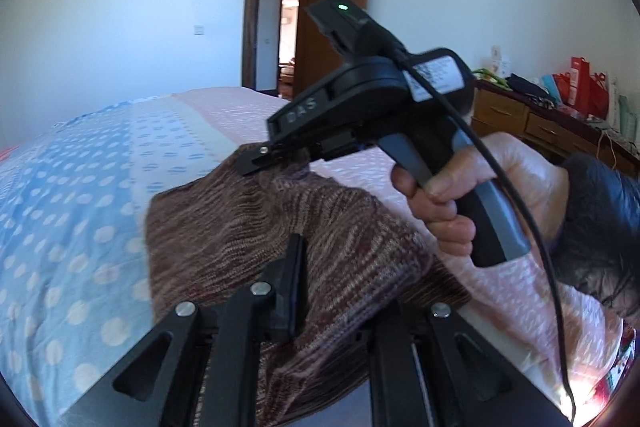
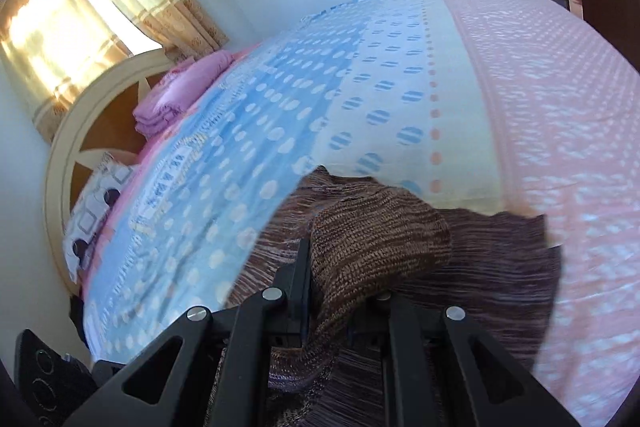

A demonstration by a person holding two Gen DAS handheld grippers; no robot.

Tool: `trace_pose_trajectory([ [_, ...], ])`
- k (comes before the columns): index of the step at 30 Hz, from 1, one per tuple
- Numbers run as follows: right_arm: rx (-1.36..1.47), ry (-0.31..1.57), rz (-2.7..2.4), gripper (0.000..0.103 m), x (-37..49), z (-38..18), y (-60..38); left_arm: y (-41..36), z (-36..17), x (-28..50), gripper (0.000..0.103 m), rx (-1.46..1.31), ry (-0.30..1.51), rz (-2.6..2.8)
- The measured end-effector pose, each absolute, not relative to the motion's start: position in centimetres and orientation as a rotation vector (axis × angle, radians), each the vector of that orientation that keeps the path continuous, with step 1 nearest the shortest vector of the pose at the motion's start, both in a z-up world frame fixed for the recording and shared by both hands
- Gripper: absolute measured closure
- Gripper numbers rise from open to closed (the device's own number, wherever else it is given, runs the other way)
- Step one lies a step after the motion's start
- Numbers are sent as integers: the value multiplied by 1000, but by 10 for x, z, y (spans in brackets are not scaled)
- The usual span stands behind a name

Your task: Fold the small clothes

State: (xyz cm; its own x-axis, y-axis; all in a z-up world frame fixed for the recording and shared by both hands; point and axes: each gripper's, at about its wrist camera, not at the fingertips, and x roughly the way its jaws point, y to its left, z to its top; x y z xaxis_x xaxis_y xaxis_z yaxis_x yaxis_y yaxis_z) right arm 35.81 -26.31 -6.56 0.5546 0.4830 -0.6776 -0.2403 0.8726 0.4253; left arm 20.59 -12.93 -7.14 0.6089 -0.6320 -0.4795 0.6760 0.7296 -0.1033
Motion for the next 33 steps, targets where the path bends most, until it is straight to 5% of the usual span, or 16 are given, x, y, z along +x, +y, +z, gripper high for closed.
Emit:
trace_pose_trajectory([
  [13, -2, 951, 346, 89, 350, -113, -312, -216, -96, 196, 92, 179, 640, -881],
  [17, 181, 947, 297, 41, 350, -126, -346, -220, -99, 194, 91, 237, 685, -900],
  [20, 329, 934, 327, 41, 346, -128, -368, -210, -95, 194, 87, 211, 686, -905],
  [24, 477, 862, 250, 41, 345, -120, -394, -188, -94, 193, 53, 159, 720, -934],
  [26, 407, 804, 147, 45, 345, -109, -389, -176, -93, 187, 53, 139, 726, -946],
  [27, 369, 793, 151, 62, 346, -105, -383, -171, -93, 184, 53, 131, 732, -953],
  [29, 341, 809, 231, 78, 346, -99, -365, -153, -92, 175, 53, 116, 732, -951],
  [33, 198, 821, 295, 78, 325, -90, -324, -110, -88, 176, 53, 37, 716, -901],
])
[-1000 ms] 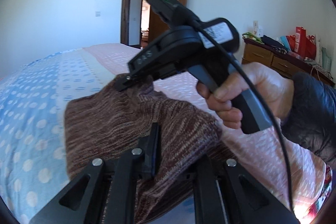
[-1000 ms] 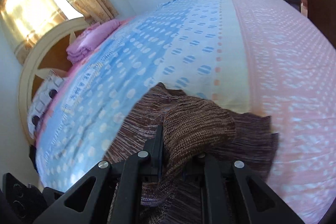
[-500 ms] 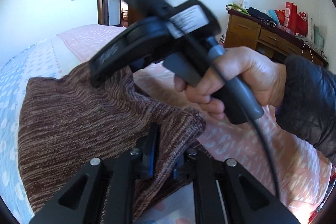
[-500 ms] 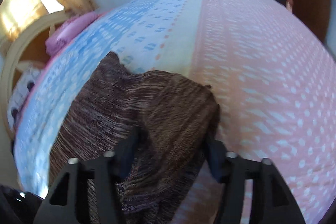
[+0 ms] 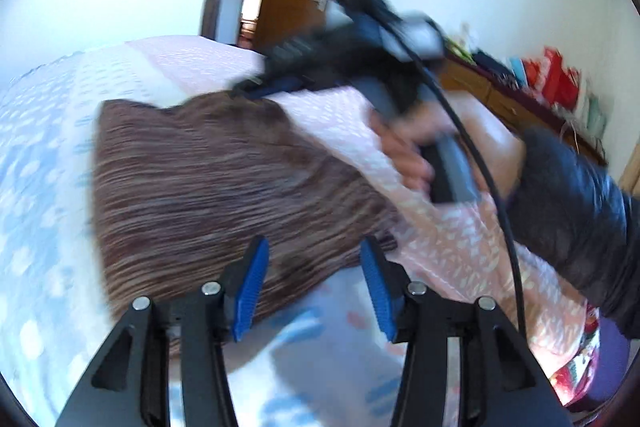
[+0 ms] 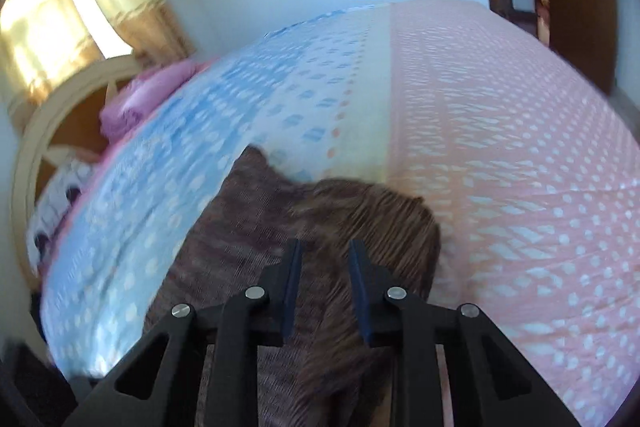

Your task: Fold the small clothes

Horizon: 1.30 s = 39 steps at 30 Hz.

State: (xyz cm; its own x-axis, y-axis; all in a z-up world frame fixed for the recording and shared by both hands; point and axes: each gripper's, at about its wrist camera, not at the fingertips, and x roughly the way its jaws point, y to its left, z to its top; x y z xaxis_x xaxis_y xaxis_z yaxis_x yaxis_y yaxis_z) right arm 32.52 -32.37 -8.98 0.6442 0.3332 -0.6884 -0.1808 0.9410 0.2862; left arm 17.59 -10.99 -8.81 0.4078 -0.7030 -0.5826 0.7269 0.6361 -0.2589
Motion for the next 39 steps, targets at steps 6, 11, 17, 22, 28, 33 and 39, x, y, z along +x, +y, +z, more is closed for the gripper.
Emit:
trace_pose_trajectory([
  [6, 150, 941, 153, 78, 289, -128, -324, -70, -89, 201, 39, -8, 701, -688],
  [11, 293, 918, 108, 75, 242, -125, -339, -47, -111, 216, 33, -52, 791, -575],
  [17, 251, 833, 88, 75, 204, -113, -313, -65, -122, 223, 30, -27, 862, -496],
  [22, 157, 887, 36, 75, 200, -136, -297, -72, -124, 217, 26, 30, 852, -453],
  [28, 169, 895, 37, 74, 185, -129, -297, -71, -123, 214, 17, 54, 854, -393],
  [33, 230, 799, 28, 74, 166, -108, -311, -71, -118, 208, 17, 79, 851, -364],
  [39, 213, 715, 12, 74, 198, -74, -324, -78, -82, 215, 18, 88, 767, -405],
])
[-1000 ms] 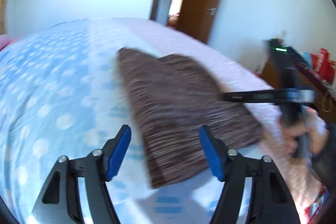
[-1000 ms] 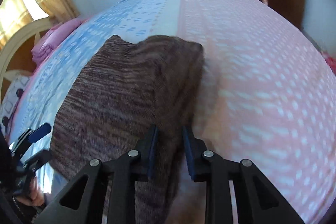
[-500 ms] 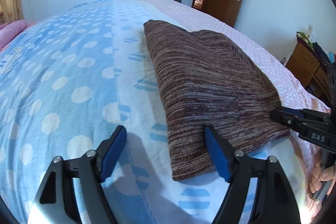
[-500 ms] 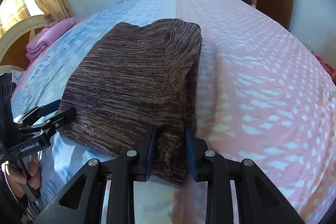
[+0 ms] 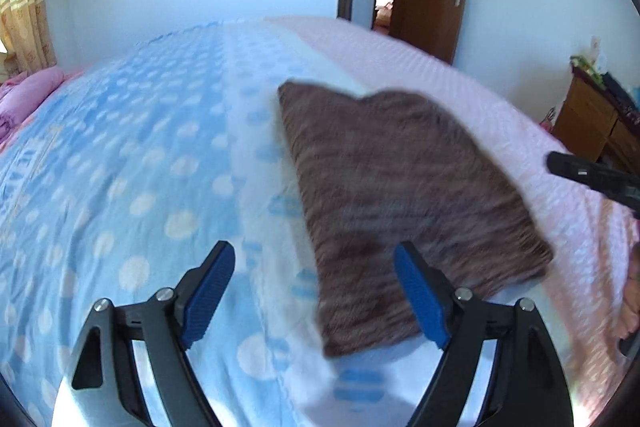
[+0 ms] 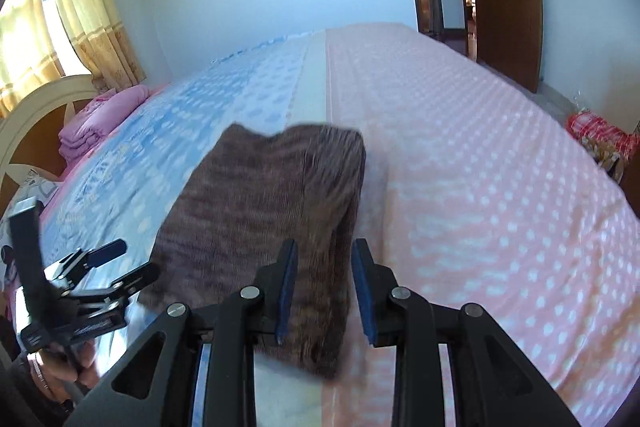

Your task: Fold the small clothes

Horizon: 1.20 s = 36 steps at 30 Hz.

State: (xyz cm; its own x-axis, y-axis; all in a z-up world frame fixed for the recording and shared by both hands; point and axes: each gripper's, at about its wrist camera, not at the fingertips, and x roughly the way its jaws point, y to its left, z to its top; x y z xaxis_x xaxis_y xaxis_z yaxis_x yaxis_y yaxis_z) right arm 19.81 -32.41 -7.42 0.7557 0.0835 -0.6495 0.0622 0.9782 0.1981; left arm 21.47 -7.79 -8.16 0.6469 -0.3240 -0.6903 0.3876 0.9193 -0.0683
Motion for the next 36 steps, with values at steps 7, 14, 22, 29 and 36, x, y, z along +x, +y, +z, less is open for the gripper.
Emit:
trace_pose_trajectory([
  [7, 283, 722, 4, 74, 281, -67, -353, -108, -55, 267, 18, 48, 706, -413],
  [14, 167, 828, 45, 74, 359, -98, -326, -125, -108, 310, 18, 32, 842, -299],
  [22, 148, 853, 23, 70, 389, -127, -327, -119, -128, 316, 6, -9, 894, -277],
  [29, 263, 776, 18, 68, 339, -101, -342, -118, -128, 312, 6, -12, 888, -278],
  [36, 483, 674, -8, 47, 272, -105, -370, -118, -129, 312, 3, -16, 888, -268],
])
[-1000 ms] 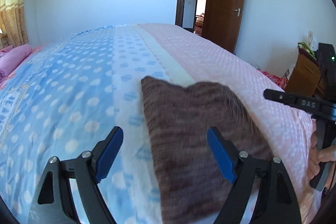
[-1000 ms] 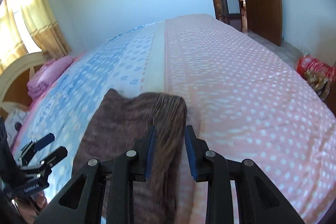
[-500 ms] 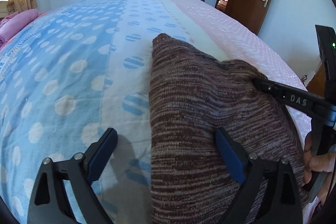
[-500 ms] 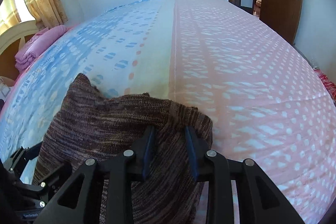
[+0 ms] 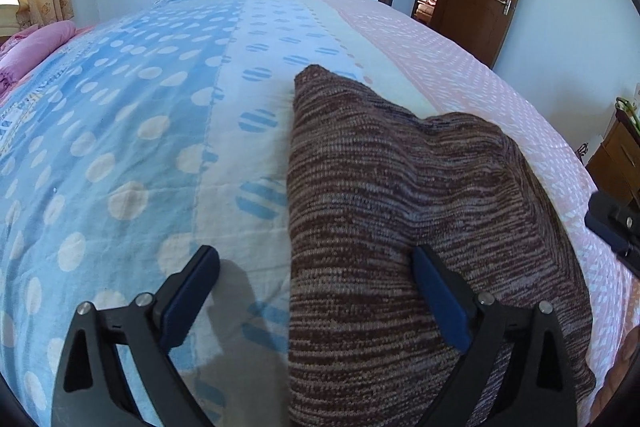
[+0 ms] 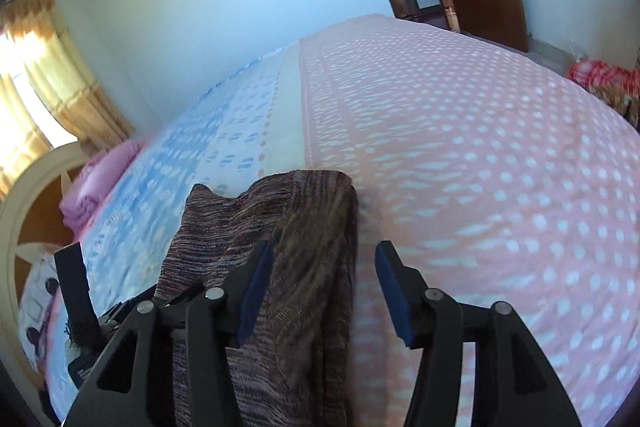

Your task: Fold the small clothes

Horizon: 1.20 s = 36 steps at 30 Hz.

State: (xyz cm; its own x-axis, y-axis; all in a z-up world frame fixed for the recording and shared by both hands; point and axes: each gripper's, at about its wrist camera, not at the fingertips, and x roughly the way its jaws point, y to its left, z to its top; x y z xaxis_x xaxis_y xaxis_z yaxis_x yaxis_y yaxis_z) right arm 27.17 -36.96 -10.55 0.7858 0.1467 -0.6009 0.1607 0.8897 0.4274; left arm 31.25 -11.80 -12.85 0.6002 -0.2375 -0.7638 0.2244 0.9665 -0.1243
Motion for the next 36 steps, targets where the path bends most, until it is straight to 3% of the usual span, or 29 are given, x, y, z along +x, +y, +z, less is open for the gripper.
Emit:
trace_pose_trajectory([
  [5, 656, 733, 11, 47, 273, -143, -392, -114, -129, 313, 0, -41, 895, -278],
  [11, 801, 675, 76, 42, 266, -147, -410, -106, -129, 314, 0, -111, 884, -337],
  [13, 781, 688, 86, 39, 269, -148, -405, -102, -128, 312, 0, -154, 870, -374],
  [15, 731, 704, 103, 28, 273, -145, -395, -97, -127, 312, 0, -208, 862, -413],
  [27, 470, 790, 164, 27, 298, -145, -337, -126, -131, 315, 0, -31, 912, -357],
  [30, 415, 806, 133, 30, 302, -143, -329, -127, -131, 313, 0, -18, 909, -348],
  [36, 299, 820, 93, 50, 306, -143, -315, -130, -132, 314, 0, -5, 907, -335],
])
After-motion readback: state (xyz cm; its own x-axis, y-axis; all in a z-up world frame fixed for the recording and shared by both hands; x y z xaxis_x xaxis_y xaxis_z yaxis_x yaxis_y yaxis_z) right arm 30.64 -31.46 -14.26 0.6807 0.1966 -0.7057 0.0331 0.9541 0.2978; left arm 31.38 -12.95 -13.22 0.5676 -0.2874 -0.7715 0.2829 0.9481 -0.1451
